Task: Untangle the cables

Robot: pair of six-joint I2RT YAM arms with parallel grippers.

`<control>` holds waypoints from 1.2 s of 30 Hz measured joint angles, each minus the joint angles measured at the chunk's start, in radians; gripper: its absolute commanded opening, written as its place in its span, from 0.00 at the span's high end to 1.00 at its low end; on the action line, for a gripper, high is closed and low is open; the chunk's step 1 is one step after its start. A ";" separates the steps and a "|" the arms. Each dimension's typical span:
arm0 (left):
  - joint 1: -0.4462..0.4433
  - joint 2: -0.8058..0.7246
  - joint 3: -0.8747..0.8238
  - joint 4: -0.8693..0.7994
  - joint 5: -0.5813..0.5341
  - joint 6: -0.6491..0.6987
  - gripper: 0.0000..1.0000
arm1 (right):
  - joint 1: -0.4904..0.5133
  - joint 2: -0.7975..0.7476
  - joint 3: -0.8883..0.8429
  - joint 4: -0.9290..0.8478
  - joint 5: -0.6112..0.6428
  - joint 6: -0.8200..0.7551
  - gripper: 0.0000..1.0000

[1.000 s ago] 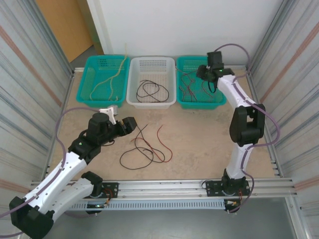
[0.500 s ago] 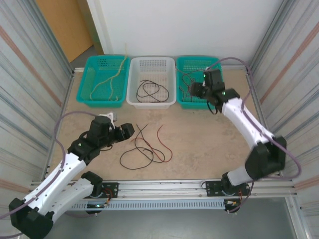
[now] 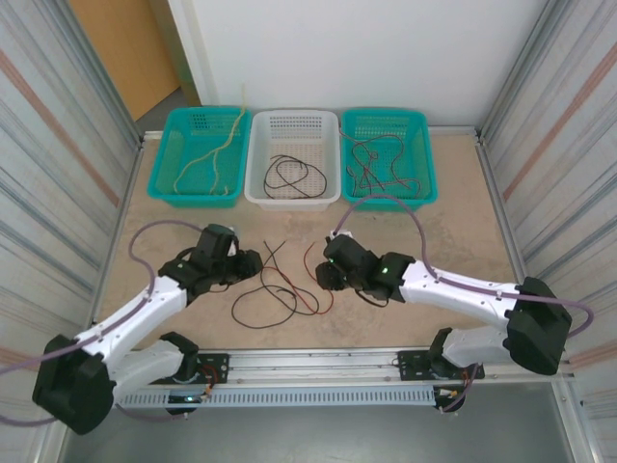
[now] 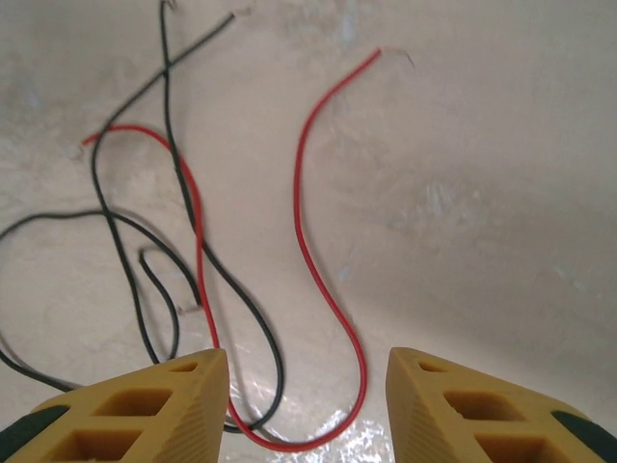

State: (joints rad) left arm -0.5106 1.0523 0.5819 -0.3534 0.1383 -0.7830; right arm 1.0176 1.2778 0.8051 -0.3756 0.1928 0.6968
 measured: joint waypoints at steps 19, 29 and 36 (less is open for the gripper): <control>-0.092 0.473 0.217 0.010 -0.221 0.144 0.61 | 0.016 -0.086 -0.013 0.008 0.074 0.090 0.55; -0.094 0.539 0.233 0.012 -0.241 0.168 0.92 | 0.016 -0.148 -0.013 -0.001 0.077 0.090 0.56; -0.127 0.449 0.255 -0.024 -0.245 0.179 1.00 | 0.024 -0.166 -0.013 -0.002 0.076 0.089 0.56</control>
State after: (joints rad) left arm -0.6380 1.5009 0.8368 -0.3775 -0.1066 -0.6041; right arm 1.0412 1.1114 0.7925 -0.3775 0.2691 0.7853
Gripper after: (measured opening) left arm 0.067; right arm 0.438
